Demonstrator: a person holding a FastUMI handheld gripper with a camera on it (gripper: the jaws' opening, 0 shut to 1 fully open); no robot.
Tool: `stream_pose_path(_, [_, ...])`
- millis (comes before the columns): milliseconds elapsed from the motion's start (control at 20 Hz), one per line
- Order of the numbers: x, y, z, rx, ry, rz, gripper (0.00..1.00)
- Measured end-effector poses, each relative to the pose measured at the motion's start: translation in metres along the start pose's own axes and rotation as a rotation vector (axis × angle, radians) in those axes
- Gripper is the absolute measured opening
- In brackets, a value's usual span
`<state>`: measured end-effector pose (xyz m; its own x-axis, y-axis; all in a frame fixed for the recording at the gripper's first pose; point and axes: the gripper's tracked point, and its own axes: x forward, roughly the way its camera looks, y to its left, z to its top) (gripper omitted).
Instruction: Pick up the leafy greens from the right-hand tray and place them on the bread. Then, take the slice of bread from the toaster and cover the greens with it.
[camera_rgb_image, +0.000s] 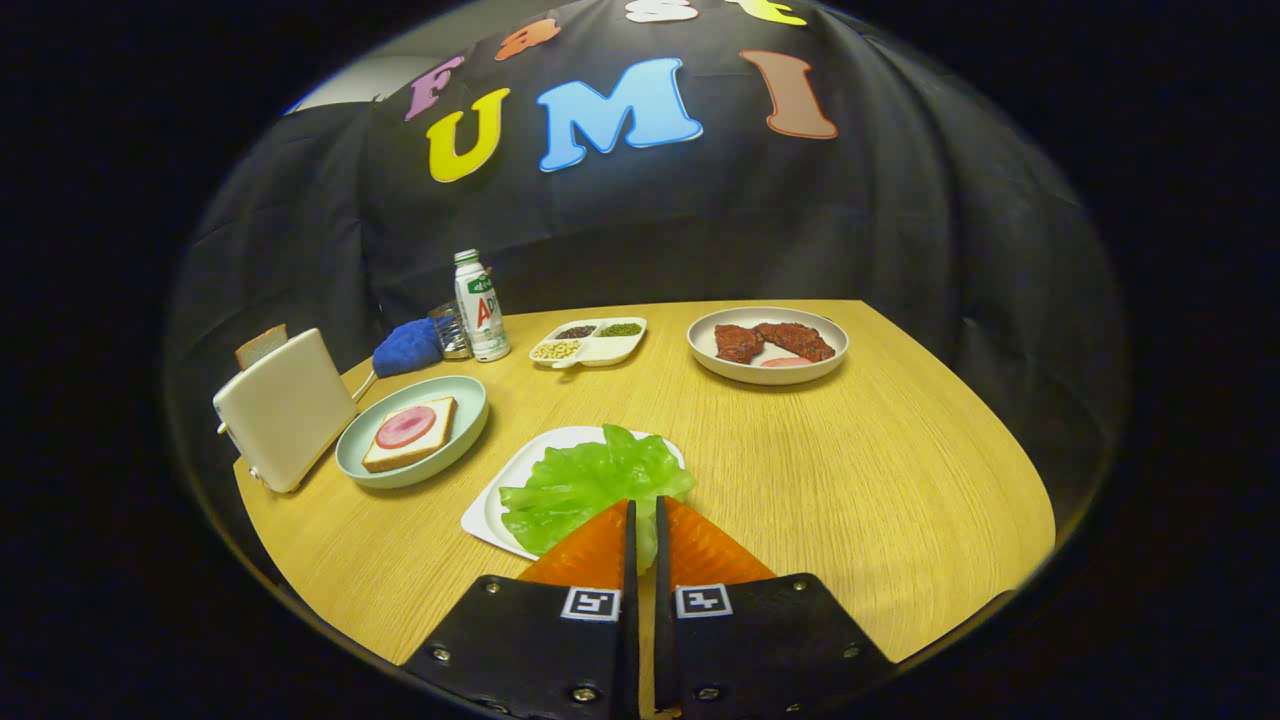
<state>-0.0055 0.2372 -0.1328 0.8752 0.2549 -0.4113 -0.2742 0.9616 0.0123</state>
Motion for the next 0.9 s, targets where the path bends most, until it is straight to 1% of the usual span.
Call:
stream_pose_path(100, [-0.004, 0.01, 0.004, -0.014, -0.019, 0.031, 0.06])
stream_pose_path(150, [-0.005, 0.011, 0.005, -0.026, -0.041, 0.033, 0.06])
stream_pose_path(200, [-0.004, 0.013, 0.007, -0.047, -0.038, 0.032, 0.0])
stream_pose_path(350, [-0.011, 0.018, 0.024, -0.05, -0.082, 0.038, 0.0])
stream_pose_path(500, [-0.019, 0.03, 0.038, -0.019, -0.105, 0.082, 0.0])
stream_pose_path(900, [-0.041, 0.054, 0.087, -0.071, -0.181, 0.114, 0.0])
